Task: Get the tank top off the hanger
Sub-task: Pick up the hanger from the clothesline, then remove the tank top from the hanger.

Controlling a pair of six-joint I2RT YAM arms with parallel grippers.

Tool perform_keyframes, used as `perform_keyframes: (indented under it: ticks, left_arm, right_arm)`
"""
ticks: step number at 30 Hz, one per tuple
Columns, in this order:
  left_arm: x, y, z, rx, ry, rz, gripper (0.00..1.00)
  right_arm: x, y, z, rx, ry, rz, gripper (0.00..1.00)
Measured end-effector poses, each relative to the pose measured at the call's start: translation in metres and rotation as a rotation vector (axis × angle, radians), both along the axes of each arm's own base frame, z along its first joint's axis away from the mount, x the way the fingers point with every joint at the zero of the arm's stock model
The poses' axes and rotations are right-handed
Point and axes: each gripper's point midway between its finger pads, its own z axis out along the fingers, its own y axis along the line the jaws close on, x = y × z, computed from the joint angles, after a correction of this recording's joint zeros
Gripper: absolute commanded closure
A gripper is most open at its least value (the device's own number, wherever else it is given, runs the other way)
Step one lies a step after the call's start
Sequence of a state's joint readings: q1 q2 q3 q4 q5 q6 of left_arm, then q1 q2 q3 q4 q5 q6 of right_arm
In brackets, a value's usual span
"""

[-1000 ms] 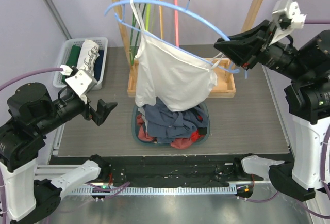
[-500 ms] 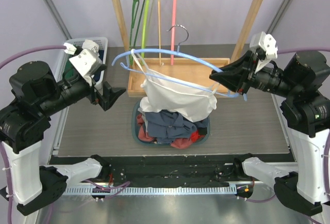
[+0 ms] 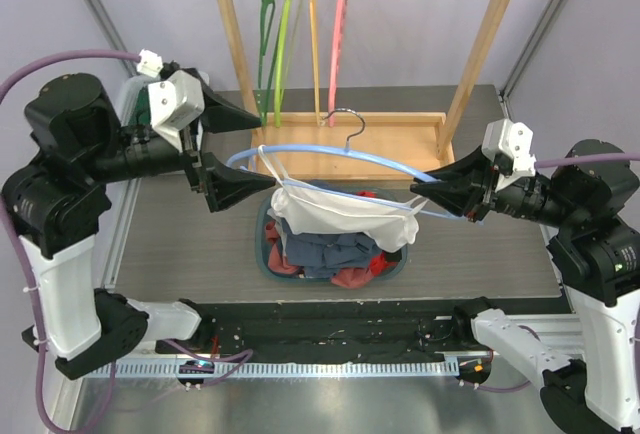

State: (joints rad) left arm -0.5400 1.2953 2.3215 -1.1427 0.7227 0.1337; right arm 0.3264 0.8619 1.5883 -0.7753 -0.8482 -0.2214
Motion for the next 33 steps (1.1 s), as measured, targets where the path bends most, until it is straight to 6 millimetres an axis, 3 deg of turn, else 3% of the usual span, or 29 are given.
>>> perform_keyframes:
  ticks: [9, 16, 20, 25, 33]
  left_arm:
    - [0.004, -0.033, -0.030, 0.043, 0.172, -0.198, 0.00]
    - [-0.005, -0.033, -0.037, 0.055, 0.186, -0.255, 0.00]
    - [-0.007, -0.033, -0.040, 0.061, 0.188, -0.266, 0.09]
    - [-0.003, -0.034, -0.050, 0.079, 0.214, -0.266, 0.11]
    - [0.000, -0.037, -0.051, 0.079, 0.228, -0.269, 0.28]
  right_arm:
    - [0.008, 0.004, -0.007, -0.055, -0.059, 0.033, 0.99]
    - [0.004, 0.007, -0.007, -0.062, -0.091, 0.070, 0.99]
    - [0.004, 0.009, -0.004, -0.055, -0.105, 0.087, 0.99]
    - [0.009, 0.013, 0.000, -0.045, -0.124, 0.101, 0.99]
    - [0.019, 0.019, -0.001, -0.036, -0.119, 0.115, 0.99]
